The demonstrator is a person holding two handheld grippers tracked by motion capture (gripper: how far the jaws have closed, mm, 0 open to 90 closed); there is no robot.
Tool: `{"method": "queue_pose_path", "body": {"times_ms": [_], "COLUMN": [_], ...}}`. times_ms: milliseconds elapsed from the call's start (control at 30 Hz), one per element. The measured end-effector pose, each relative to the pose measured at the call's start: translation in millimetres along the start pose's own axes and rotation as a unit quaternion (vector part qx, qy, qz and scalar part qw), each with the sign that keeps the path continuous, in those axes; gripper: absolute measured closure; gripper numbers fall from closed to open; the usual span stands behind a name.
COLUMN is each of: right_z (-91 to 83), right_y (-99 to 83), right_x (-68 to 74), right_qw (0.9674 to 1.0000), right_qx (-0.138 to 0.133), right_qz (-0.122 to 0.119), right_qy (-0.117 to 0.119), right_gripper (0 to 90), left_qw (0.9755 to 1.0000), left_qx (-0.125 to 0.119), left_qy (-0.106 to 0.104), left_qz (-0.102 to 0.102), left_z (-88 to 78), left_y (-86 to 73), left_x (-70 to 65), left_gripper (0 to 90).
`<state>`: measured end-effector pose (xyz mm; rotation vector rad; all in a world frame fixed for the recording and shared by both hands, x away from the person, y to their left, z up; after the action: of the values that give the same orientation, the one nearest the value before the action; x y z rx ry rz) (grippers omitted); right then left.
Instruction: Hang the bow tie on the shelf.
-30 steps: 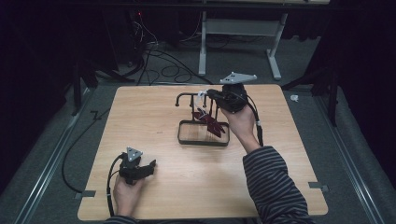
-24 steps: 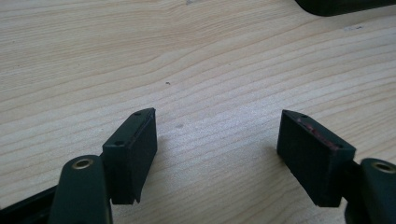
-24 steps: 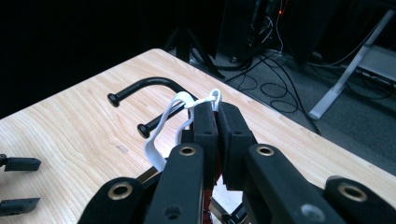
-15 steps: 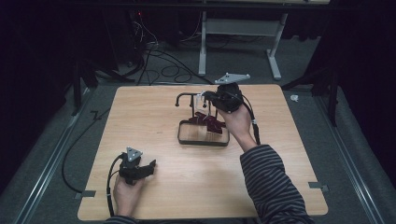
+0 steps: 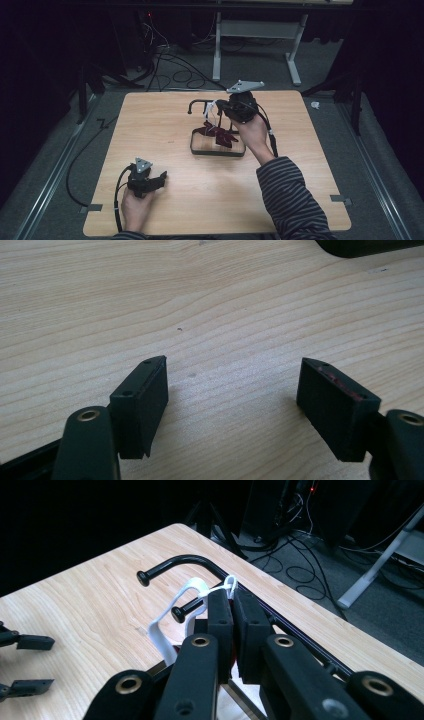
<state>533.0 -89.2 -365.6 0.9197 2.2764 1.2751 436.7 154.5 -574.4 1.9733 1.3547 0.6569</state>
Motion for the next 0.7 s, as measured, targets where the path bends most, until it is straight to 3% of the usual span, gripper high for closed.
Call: {"method": "queue_pose_path", "body": {"times_ms": [333, 700], "right_z": [7.5, 14.6], "right_y": [-6.0, -9.1], "right_x": [-17.7, -16.4], "right_qw": [0.9995, 0.9993], "right_qx": [0.006, 0.012], "right_qz": [0.025, 0.034], "right_qy": [-0.016, -0.005], "right_gripper": [88.2, 86.8], "left_qw": [1.0000, 1.0000], "left_qx": [0.000, 0.002], "left_qy": [0.000, -0.001], "left_qz": [0.000, 0.001], "left_z": [0.0, -0.3], "left_y": [0.1, -0.3], "left_x": [-0.1, 0.0], "left_gripper": [29.2, 29.2]}}
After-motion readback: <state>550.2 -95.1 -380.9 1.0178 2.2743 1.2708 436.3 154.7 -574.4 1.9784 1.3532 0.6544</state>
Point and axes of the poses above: each handheld gripper's, and its own axes: z roughly forward along the jaws, y roughly out of its top, x roughly to its left, the point moved 10 cm from there along z, roughly forward along the jaws, and after that the axes turned 6 degrees about y, right-handed, at the moved point
